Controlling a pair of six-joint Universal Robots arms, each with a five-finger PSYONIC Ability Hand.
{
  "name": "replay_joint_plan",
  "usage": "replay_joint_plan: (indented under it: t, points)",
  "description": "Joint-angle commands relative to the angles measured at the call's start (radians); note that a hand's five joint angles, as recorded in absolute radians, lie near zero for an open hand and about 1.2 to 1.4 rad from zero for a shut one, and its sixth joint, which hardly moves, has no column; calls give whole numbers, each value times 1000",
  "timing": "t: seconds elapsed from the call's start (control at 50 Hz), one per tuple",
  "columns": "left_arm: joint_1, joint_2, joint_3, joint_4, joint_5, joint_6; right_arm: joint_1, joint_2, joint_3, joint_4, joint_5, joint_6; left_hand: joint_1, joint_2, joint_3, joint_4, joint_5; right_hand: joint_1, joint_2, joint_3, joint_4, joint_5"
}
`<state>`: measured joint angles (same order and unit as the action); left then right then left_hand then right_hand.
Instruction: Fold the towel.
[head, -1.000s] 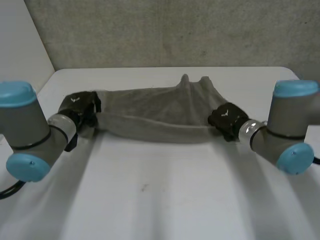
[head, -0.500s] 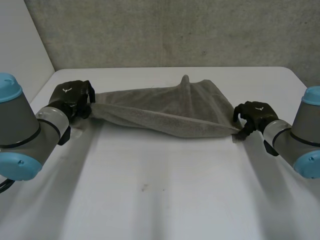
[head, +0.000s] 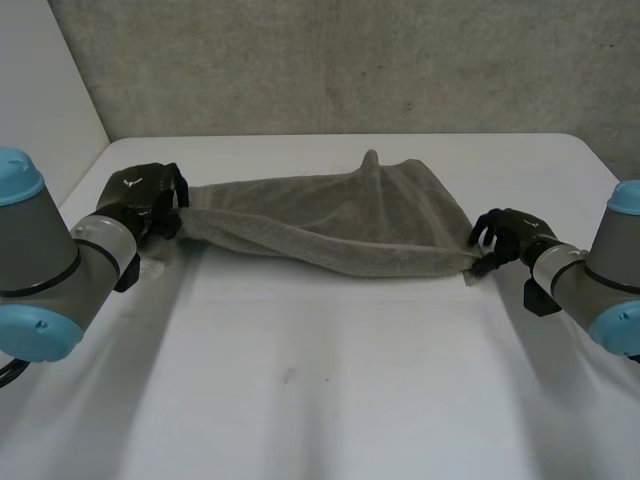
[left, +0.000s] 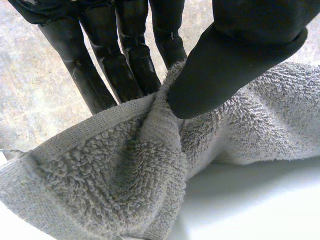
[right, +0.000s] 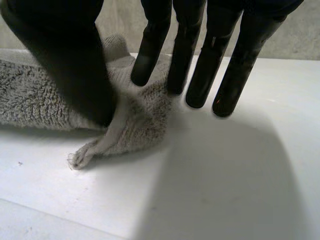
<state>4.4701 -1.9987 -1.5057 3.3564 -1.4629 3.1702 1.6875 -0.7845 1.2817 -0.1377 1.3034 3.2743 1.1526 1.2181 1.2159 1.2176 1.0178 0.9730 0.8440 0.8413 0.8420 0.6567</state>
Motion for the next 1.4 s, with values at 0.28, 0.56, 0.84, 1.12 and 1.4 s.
replay_joint_plan:
  t: [0.28,0.56,0.84,1.12,1.4]
  points:
    - [-15,29,-39,-11,18,5,-6,-381,54,-80,-38,-268,244,178,180,179,204,423,552,555,554,565]
    - [-20,164,-183,-139,29,49,-11,-420,139,329,-39,-904,244,178,180,179,204,423,552,555,554,565]
    - [-20,356,-407,-348,32,336,-134,-671,280,642,-52,-1080,244,178,180,179,204,423,552,555,554,565]
    - [-48,178,-190,-223,87,389,-19,-406,115,394,-32,-1063,244,178,180,179,204,423,552,555,554,565]
    - [-51,-297,385,-167,72,387,78,49,-395,83,34,-914,244,178,180,179,204,423,552,555,554,565]
